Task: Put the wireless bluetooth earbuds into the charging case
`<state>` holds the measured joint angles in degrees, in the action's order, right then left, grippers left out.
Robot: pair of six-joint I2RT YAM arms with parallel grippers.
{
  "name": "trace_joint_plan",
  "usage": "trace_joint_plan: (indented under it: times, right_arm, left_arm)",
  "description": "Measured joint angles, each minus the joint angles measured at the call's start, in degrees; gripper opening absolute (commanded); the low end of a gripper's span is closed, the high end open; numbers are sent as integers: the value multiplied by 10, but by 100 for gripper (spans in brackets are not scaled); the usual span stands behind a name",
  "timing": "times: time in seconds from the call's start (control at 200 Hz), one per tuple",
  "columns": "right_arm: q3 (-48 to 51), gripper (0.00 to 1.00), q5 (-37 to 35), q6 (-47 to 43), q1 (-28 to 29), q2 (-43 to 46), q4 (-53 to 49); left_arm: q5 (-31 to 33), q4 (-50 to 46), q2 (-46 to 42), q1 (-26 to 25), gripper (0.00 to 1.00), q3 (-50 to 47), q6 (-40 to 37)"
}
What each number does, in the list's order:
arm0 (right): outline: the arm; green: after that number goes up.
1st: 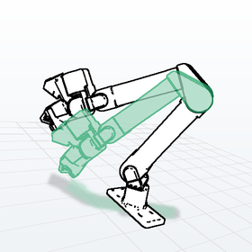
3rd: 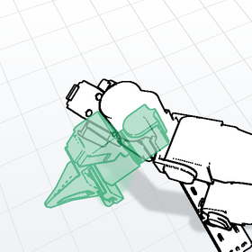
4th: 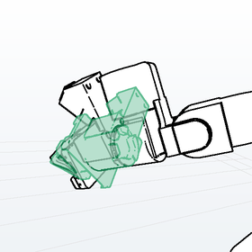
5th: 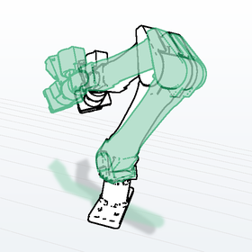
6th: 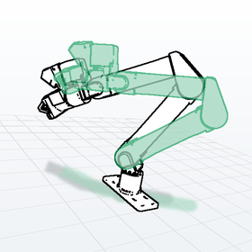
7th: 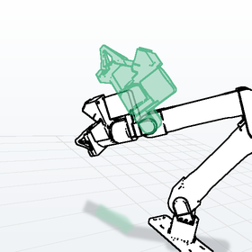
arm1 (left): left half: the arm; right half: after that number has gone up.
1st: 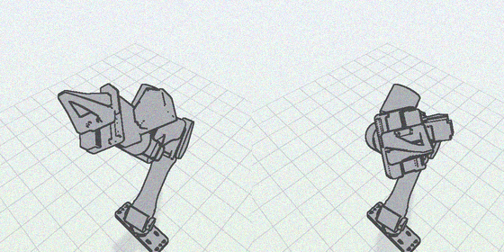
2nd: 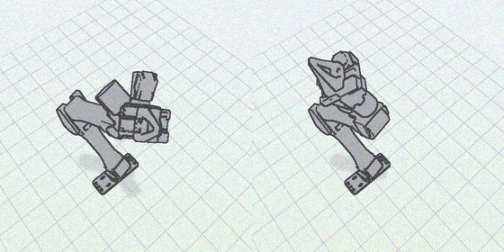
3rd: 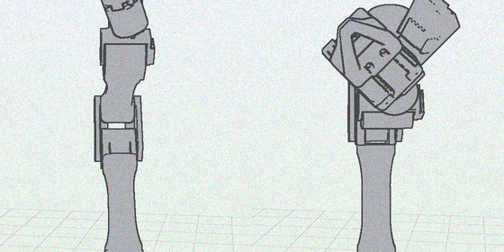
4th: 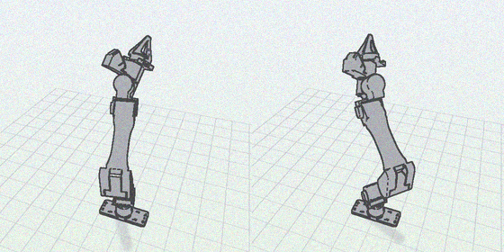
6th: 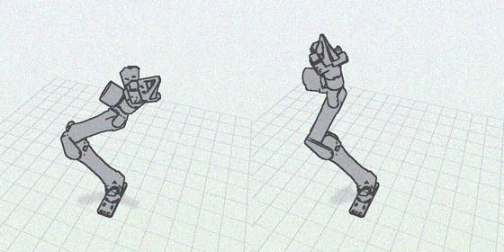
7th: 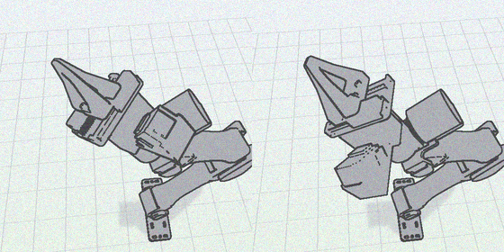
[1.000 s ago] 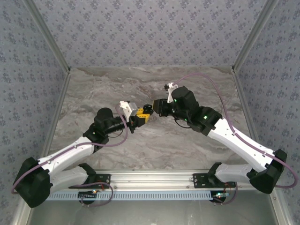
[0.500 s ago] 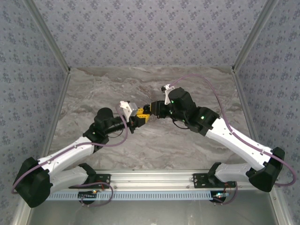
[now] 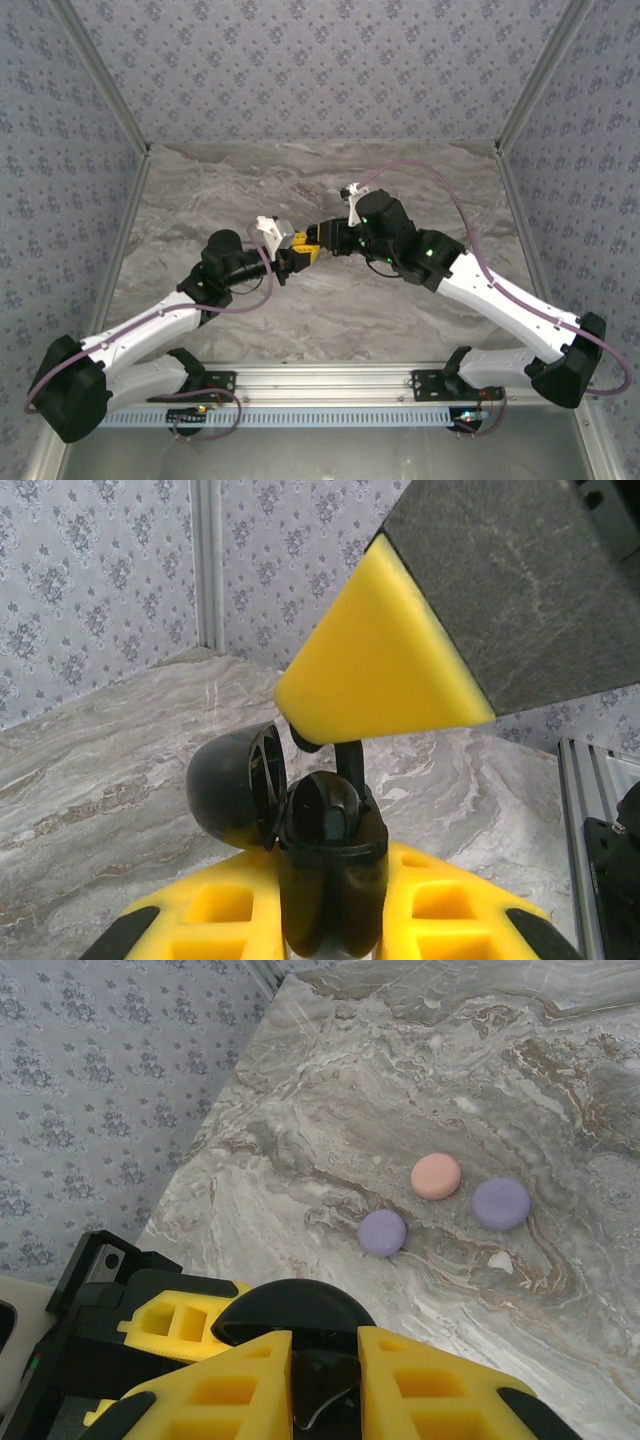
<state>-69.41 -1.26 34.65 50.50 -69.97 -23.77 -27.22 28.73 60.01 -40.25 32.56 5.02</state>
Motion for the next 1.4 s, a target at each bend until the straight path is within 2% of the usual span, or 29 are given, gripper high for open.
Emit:
trace_joint_plan:
  times: [0.11,0.21,0.35,0.425,0.525,0.585,0.73,0.839,1.014,1.194,1.399]
  right_arm:
    - [2,24,-3,0,1,0,0]
    - [2,28,-2,1,1,-1,0]
    - [3,36,14,4,-2,-1,0]
    - [11,45,33,5,-7,3,12]
    - [20,51,59,3,-24,10,17]
    - [20,57,72,-1,-36,17,17]
    - [23,85,103,-30,-77,55,21]
    - [53,100,154,-43,-123,92,51]
    - [97,100,246,-37,-161,80,102]
    - [98,100,315,-29,-146,30,132]
    - [98,99,362,-18,-126,17,176]
  left_arm:
    - [0,0,0,0,0,0,0]
    - [0,0,0,0,0,0,0]
    - [0,1,0,0,0,0,0]
    - [0,2,0,0,0,0,0]
    - [0,4,0,0,0,0,0]
    - [0,8,0,0,0,0,0]
    - [-1,15,0,0,0,0,5]
    - [-7,19,0,0,0,0,11]
    - [-22,29,0,0,0,6,22]
    - [-32,37,0,0,0,7,26]
    - [-35,40,0,0,0,7,26]
